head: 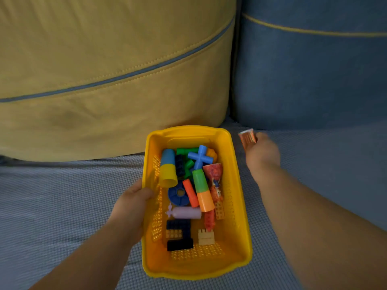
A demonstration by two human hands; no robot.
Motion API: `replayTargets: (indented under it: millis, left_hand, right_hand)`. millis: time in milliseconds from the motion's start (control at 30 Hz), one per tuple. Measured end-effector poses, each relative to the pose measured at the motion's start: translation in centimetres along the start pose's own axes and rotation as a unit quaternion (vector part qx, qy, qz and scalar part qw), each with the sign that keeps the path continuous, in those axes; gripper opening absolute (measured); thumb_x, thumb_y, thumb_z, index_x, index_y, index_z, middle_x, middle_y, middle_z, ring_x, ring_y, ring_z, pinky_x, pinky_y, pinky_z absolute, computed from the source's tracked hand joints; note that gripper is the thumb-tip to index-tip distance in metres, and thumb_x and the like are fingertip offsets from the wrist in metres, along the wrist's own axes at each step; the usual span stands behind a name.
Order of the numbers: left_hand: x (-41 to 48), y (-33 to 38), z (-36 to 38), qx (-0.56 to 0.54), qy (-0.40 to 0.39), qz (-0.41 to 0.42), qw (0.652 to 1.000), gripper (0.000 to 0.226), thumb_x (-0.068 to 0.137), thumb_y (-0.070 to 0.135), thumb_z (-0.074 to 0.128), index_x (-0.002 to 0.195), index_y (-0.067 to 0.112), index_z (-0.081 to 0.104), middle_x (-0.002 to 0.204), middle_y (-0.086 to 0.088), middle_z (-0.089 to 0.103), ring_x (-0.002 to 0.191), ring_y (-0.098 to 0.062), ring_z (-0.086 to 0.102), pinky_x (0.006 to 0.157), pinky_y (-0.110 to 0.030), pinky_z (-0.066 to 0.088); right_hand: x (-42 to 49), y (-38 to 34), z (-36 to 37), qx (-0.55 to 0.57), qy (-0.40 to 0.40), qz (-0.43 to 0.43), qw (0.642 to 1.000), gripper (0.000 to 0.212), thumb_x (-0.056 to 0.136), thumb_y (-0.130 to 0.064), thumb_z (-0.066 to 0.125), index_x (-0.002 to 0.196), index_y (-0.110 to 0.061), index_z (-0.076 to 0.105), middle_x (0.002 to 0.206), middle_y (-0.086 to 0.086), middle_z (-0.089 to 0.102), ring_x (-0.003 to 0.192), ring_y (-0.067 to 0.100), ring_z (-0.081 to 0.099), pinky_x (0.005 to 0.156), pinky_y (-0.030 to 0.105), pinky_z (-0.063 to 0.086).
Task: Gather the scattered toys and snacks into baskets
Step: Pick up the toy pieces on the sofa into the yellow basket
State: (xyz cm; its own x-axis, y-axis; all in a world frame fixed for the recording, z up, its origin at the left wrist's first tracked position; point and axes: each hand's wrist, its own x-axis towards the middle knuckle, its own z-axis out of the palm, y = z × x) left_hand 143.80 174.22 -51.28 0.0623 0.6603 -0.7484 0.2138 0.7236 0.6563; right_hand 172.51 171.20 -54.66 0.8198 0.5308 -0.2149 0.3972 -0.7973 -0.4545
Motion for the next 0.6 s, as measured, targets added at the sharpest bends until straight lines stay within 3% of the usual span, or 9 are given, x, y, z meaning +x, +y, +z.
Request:
replayTargets:
  millis: [67, 133, 267, 400, 533, 600]
  left_hand:
    - [-1.1, 0.0, -0.4, 0.008, 0.001, 0.006, 1.0, 0.026, 0.091, 0.004, 0.05, 0.102, 0.017, 0.07, 0.093, -0.025, 0.071, 0.08, -0.041, 0.067, 0.079, -0.061, 0.053]
    - [-2.4, 0.2, -0.6, 0.021, 0.002, 0.009, 1.0, 0.024, 0.091, 0.007, 0.052, 0.099, 0.02, 0.071, 0.093, -0.022, 0.072, 0.086, -0.043, 0.069, 0.081, -0.064, 0.054]
    - [-6.1, 1.0, -1.0, 0.037, -0.027, 0.019, 0.999, 0.023, 0.09, 0.006, 0.052, 0.093, 0.019, 0.07, 0.091, -0.022, 0.071, 0.081, -0.038, 0.067, 0.08, -0.062, 0.054]
    - [-10.5, 1.4, -1.6, 0.063, -0.074, 0.044, 0.994, 0.026, 0.091, 0.005, 0.05, 0.099, 0.019, 0.071, 0.086, -0.018, 0.073, 0.076, -0.035, 0.068, 0.074, -0.056, 0.057]
    - [-15.2, 1.1, -2.0, 0.105, -0.115, 0.068, 0.985, 0.028, 0.09, 0.003, 0.049, 0.099, 0.02, 0.07, 0.089, -0.017, 0.073, 0.076, -0.033, 0.068, 0.072, -0.052, 0.058]
    - [-17.8, 0.9, -1.7, 0.126, -0.136, 0.079, 0.98, 0.029, 0.088, 0.003, 0.05, 0.099, 0.02, 0.071, 0.092, -0.018, 0.073, 0.079, -0.036, 0.069, 0.076, -0.058, 0.058]
  right_hand:
    - [-2.4, -1.2, -2.0, 0.078, 0.075, -0.054, 0.993, 0.024, 0.094, -0.015, 0.048, 0.115, -0.01, 0.058, 0.112, 0.015, 0.062, 0.101, 0.033, 0.058, 0.075, 0.031, 0.039]
    - [-5.8, -2.7, -3.5, 0.081, 0.087, -0.141, 0.983, 0.022, 0.093, -0.015, 0.048, 0.112, -0.012, 0.06, 0.11, 0.014, 0.063, 0.1, 0.033, 0.057, 0.075, 0.033, 0.04]
    - [-14.0, -4.0, -4.3, 0.019, -0.048, -0.263, 0.963, 0.02, 0.094, -0.019, 0.049, 0.109, -0.014, 0.061, 0.106, 0.01, 0.065, 0.097, 0.029, 0.058, 0.072, 0.035, 0.04]
    - [-21.6, -2.9, -5.0, -0.057, -0.124, -0.293, 0.946, 0.03, 0.091, -0.033, 0.055, 0.12, -0.025, 0.058, 0.111, 0.002, 0.062, 0.105, 0.022, 0.054, 0.086, 0.036, 0.047]
    - [-26.1, -1.0, -8.5, -0.055, -0.087, -0.263, 0.959, 0.039, 0.089, -0.04, 0.058, 0.125, -0.027, 0.055, 0.118, 0.002, 0.058, 0.112, 0.023, 0.048, 0.093, 0.038, 0.042]
    - [-28.2, 0.4, -11.8, -0.015, -0.044, -0.241, 0.969, 0.037, 0.09, -0.037, 0.057, 0.125, -0.026, 0.056, 0.121, 0.002, 0.058, 0.116, 0.023, 0.048, 0.096, 0.037, 0.04]
